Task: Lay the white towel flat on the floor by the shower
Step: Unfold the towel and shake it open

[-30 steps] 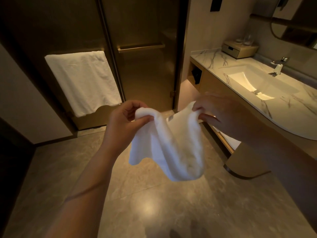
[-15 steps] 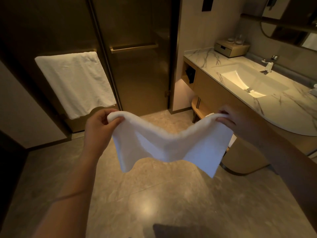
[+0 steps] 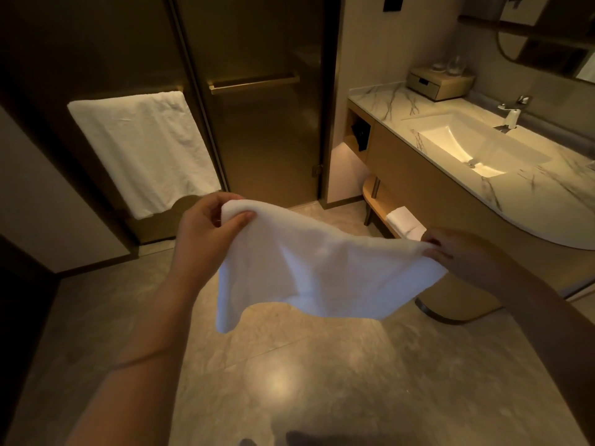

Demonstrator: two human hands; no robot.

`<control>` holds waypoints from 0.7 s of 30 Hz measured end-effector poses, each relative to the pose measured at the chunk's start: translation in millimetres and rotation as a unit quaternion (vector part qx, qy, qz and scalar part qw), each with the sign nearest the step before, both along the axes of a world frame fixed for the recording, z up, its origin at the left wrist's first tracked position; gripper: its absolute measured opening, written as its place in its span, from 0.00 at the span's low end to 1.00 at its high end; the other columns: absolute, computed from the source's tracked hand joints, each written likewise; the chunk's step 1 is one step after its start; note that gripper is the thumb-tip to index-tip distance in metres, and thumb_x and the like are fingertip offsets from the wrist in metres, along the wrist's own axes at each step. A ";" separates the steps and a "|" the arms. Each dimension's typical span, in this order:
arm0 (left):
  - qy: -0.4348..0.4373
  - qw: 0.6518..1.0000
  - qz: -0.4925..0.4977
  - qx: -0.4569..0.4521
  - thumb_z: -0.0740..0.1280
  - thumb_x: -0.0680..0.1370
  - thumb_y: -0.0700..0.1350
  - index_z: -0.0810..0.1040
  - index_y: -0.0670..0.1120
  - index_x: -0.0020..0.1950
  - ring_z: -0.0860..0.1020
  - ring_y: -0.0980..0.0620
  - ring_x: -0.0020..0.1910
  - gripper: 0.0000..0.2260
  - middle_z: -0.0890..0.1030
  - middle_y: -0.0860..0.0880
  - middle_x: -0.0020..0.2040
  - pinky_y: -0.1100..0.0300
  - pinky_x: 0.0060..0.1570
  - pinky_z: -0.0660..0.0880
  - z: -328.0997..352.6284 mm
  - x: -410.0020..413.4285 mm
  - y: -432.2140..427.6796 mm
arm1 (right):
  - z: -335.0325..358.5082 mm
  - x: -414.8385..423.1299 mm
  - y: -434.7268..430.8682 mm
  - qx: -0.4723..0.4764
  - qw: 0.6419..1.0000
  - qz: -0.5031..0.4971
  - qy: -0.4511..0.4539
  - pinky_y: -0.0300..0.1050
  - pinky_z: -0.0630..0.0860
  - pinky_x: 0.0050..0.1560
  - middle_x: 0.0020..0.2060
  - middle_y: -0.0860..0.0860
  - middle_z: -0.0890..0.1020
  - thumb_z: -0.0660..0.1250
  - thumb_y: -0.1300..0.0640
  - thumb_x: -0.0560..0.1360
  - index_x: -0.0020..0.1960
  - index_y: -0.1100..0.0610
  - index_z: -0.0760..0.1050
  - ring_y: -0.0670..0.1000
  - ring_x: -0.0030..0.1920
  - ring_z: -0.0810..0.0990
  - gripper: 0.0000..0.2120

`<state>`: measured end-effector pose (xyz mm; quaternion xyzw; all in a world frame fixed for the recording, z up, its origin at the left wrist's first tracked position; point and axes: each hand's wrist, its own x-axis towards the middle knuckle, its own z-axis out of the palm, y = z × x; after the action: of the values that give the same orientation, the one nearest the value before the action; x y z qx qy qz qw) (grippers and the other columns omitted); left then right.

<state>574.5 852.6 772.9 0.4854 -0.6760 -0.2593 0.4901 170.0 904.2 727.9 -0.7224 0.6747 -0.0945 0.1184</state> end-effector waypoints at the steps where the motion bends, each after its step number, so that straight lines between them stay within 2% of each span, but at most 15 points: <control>1: -0.003 1.000 -0.004 0.001 0.71 0.74 0.49 0.78 0.60 0.50 0.79 0.63 0.45 0.08 0.81 0.63 0.44 0.71 0.39 0.75 -0.1 -2.8 1.9 | -5.0 1.1 1.8 0.021 1.000 -0.009 -0.004 0.43 0.71 0.45 0.49 0.51 0.78 0.62 0.55 0.78 0.54 0.55 0.72 0.51 0.48 0.77 0.06; 4: -0.008 1.000 -0.015 0.005 0.71 0.73 0.47 0.80 0.53 0.51 0.79 0.62 0.45 0.07 0.81 0.60 0.45 0.71 0.39 0.75 -2.0 -10.4 7.0 | -15.7 7.4 7.1 0.045 0.999 -0.023 -0.011 0.48 0.75 0.51 0.52 0.53 0.79 0.62 0.56 0.78 0.55 0.54 0.71 0.53 0.52 0.78 0.06; 7: -0.025 0.999 -0.031 0.008 0.72 0.73 0.45 0.80 0.53 0.50 0.79 0.62 0.45 0.07 0.81 0.61 0.45 0.70 0.40 0.75 -5.7 -22.8 11.8 | -16.3 28.8 10.3 0.060 0.995 -0.019 -0.072 0.39 0.72 0.45 0.53 0.50 0.80 0.64 0.57 0.77 0.60 0.52 0.72 0.46 0.50 0.76 0.11; 9: -0.047 0.998 -0.040 0.020 0.72 0.73 0.46 0.79 0.55 0.49 0.78 0.63 0.46 0.07 0.80 0.63 0.45 0.68 0.42 0.74 -10.5 -34.3 15.9 | -13.4 51.9 10.7 0.058 0.992 0.016 -0.109 0.36 0.71 0.44 0.54 0.47 0.79 0.64 0.55 0.77 0.62 0.51 0.71 0.44 0.51 0.76 0.14; 12: -0.073 0.995 -0.064 0.029 0.72 0.72 0.45 0.80 0.53 0.49 0.77 0.64 0.47 0.07 0.80 0.63 0.46 0.65 0.46 0.74 -18.3 -49.3 20.5 | -7.7 93.6 9.9 0.012 0.988 0.064 -0.142 0.37 0.72 0.46 0.56 0.43 0.77 0.66 0.48 0.75 0.64 0.48 0.70 0.42 0.54 0.75 0.18; 15: -0.112 0.989 -0.091 0.017 0.72 0.72 0.45 0.80 0.53 0.52 0.77 0.62 0.48 0.09 0.80 0.60 0.46 0.70 0.45 0.72 -21.6 -54.3 23.1 | -6.1 137.3 4.9 -0.040 0.980 0.084 -0.174 0.35 0.71 0.48 0.56 0.40 0.75 0.67 0.43 0.73 0.65 0.47 0.69 0.39 0.54 0.73 0.22; 17: -0.115 0.989 -0.091 0.015 0.73 0.72 0.45 0.80 0.53 0.52 0.77 0.62 0.47 0.10 0.80 0.60 0.46 0.72 0.43 0.71 -21.3 -51.7 24.7 | -6.3 162.3 1.0 -0.066 0.973 0.092 -0.200 0.33 0.70 0.49 0.57 0.39 0.75 0.66 0.43 0.73 0.65 0.46 0.69 0.37 0.52 0.72 0.22; 21: -0.079 0.994 -0.069 0.027 0.74 0.71 0.44 0.80 0.54 0.51 0.78 0.64 0.46 0.11 0.81 0.61 0.45 0.73 0.43 0.72 -18.0 -41.2 28.7 | -5.5 193.2 -4.2 -0.099 0.961 0.085 -0.242 0.40 0.75 0.48 0.51 0.42 0.78 0.63 0.45 0.75 0.60 0.47 0.72 0.41 0.48 0.75 0.15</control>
<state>533.2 881.3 754.9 0.4692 -0.7372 -0.2720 0.4030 363.2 900.1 722.4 -0.7409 0.5492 -0.3221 0.2138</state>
